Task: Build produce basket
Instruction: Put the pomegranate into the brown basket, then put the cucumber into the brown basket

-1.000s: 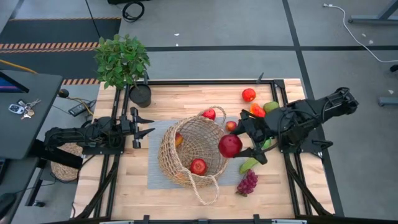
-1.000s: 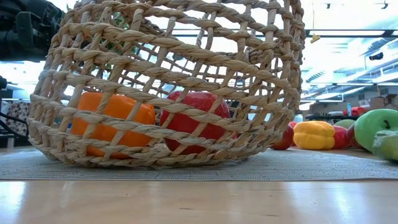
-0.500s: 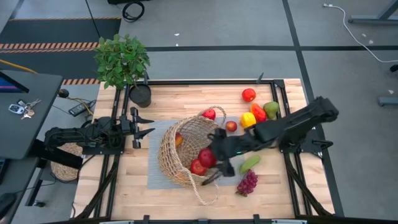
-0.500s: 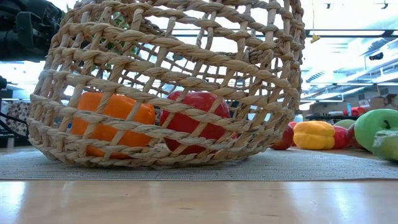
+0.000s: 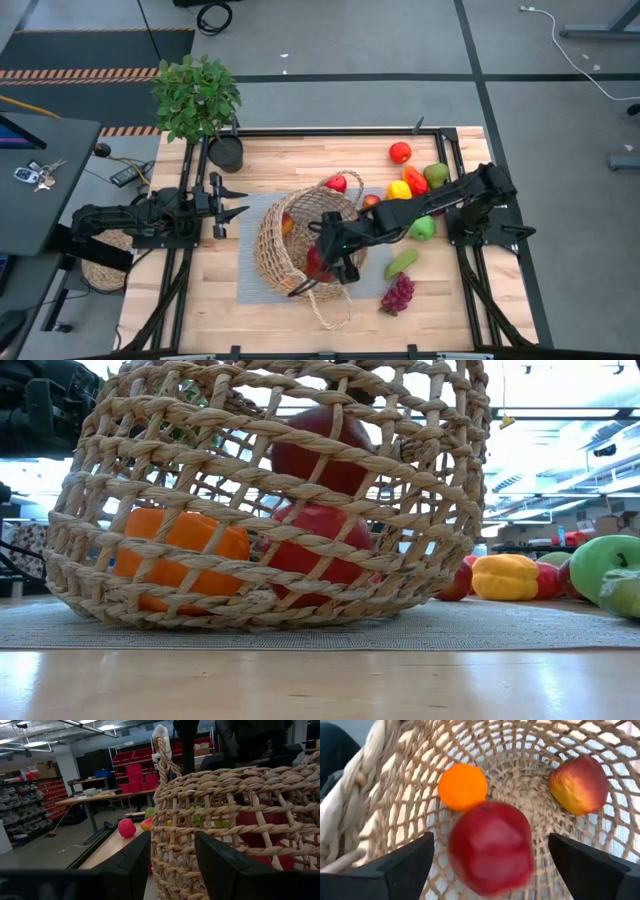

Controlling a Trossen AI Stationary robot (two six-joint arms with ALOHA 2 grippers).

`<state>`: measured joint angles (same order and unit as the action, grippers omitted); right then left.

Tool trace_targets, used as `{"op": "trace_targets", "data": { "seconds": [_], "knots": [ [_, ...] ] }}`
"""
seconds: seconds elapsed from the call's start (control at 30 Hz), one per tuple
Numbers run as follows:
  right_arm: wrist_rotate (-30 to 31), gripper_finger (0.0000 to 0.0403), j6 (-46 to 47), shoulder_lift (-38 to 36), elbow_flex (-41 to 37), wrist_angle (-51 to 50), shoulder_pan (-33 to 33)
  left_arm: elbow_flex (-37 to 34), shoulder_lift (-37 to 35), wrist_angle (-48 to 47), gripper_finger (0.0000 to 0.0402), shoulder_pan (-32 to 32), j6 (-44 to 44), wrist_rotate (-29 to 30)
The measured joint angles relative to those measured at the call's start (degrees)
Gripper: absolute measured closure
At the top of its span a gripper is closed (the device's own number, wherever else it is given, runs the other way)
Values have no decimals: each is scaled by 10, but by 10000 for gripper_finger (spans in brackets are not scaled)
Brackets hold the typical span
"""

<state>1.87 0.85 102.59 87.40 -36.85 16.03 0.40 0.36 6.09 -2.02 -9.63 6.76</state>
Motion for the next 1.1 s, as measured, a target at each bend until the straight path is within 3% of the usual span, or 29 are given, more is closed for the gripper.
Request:
{"op": "trace_targets", "data": {
  "seconds": [0.3, 0.5, 0.67, 0.83, 1.1],
  "knots": [
    [53, 16, -2, -91, 54, -139, 59, 0, 0, 0, 241, 0, 0, 0],
    [110, 16, 69, -165, 44, -257, 122, 0, 0, 0, 241, 0, 0, 0],
    [110, 16, 126, -228, -51, -255, 168, 0, 0, 0, 241, 0, 0, 0],
    [104, 16, 166, -274, -200, -201, 198, 0, 0, 0, 241, 0, 0, 0],
    [31, 36, 164, -256, -378, -134, 190, 0, 0, 0, 241, 0, 0, 0]
  ]
}}
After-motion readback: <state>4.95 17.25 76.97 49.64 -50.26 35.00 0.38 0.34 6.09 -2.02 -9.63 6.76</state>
